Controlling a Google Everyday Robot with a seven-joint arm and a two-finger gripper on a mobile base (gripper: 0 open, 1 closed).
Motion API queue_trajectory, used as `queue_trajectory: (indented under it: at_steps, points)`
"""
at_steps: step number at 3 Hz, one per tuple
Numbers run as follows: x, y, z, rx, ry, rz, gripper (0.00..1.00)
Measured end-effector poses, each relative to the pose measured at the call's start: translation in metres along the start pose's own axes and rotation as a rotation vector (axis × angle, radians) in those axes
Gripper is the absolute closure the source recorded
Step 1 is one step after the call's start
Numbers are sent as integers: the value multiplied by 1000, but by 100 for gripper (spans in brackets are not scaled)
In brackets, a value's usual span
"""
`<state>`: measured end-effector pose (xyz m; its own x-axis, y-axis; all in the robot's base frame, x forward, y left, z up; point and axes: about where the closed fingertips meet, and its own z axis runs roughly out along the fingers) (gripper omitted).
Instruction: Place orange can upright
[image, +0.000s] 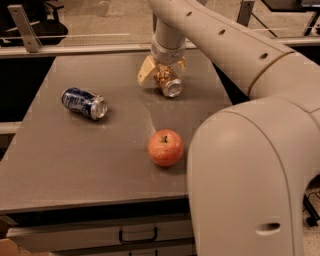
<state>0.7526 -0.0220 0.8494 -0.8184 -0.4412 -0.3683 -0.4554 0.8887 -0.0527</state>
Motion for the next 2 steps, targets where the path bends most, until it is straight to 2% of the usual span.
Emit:
queue_trajectory:
  at_steps: [1, 2]
  points:
    - [-1, 0, 5, 12, 19, 31, 42]
    - [-5, -2, -5, 3, -32, 21, 65]
